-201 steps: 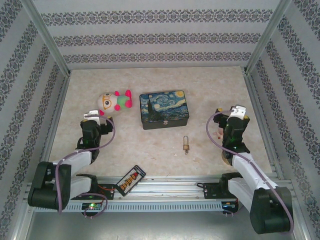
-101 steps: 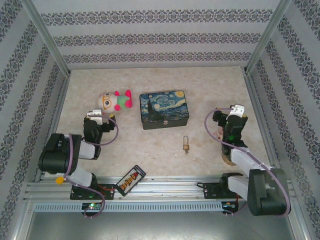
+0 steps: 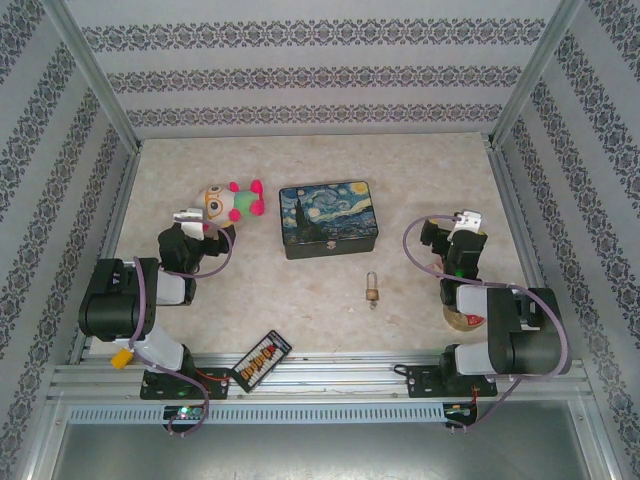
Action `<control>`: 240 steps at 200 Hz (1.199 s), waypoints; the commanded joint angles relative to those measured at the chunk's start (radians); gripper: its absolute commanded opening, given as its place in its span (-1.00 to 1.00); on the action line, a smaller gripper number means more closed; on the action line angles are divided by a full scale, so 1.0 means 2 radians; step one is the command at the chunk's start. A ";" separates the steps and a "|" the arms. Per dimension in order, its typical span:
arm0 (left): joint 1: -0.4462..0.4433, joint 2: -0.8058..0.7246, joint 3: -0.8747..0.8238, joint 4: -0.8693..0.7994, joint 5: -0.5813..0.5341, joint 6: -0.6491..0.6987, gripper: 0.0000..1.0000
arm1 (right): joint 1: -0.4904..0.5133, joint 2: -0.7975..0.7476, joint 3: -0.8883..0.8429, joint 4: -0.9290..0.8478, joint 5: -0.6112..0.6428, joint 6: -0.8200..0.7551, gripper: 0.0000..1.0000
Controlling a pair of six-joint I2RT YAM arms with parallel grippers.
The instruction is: Unlock the padlock with the key
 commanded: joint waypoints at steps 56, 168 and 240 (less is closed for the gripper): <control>0.003 -0.005 0.000 -0.006 0.017 0.008 0.99 | -0.006 0.084 0.000 0.148 -0.109 -0.025 0.96; 0.003 -0.005 -0.001 -0.003 0.015 0.008 0.99 | 0.003 0.072 0.039 0.063 -0.184 -0.067 0.96; 0.003 -0.004 0.000 -0.004 0.015 0.008 0.99 | 0.006 0.072 0.039 0.063 -0.176 -0.069 0.96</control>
